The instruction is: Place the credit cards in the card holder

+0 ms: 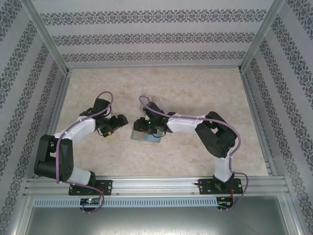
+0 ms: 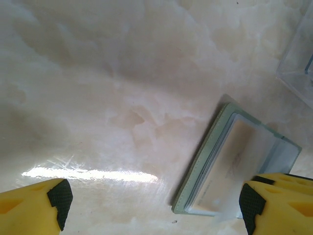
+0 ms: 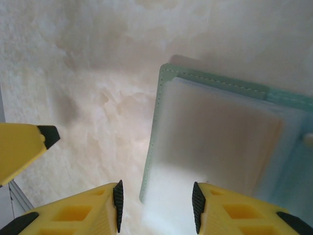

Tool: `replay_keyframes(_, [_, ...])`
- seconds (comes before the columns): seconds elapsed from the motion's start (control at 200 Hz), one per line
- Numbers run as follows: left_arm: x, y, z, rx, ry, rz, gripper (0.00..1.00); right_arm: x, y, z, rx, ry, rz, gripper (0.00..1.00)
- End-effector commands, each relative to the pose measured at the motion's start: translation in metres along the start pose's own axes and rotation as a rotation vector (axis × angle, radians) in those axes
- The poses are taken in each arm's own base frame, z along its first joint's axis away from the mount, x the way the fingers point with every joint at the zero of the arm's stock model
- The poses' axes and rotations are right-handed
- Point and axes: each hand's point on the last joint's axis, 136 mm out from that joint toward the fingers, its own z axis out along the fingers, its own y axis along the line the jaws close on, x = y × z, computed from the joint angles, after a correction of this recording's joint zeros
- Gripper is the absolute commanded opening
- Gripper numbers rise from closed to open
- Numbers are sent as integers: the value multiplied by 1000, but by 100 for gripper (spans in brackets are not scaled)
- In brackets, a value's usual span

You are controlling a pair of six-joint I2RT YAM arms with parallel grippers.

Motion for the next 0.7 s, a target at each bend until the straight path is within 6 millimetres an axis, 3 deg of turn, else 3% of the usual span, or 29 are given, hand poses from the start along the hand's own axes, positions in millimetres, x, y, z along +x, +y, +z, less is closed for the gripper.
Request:
replay_keyframes(0.0, [3,3,0,23,14,-22,91,3,29,11,-119,31,-57,42])
replay_keyframes(0.125, [3,0,-4,30,17,-7,92,-1,45,0,-184,-1,-88,42])
replay_keyframes(0.295, [-6,-4,-13,25,-26,-3,92,-9,62,-46,-243,-93,-270,48])
replay_keyframes(0.385, [-14,-19,-25,70,-70,6,92,-24,52,-75,-220,-172,-296,50])
replay_keyframes(0.495, [-26,-41,-41,112,-120,56,93,-52,24,-112,-130,-305,-301,52])
replay_keyframes(0.565, [-31,-59,-48,117,-137,114,98,-66,10,-138,-73,-400,-303,56])
replay_keyframes(0.694, [-39,-99,-53,114,-184,232,99,-77,-7,-181,13,-551,-335,66])
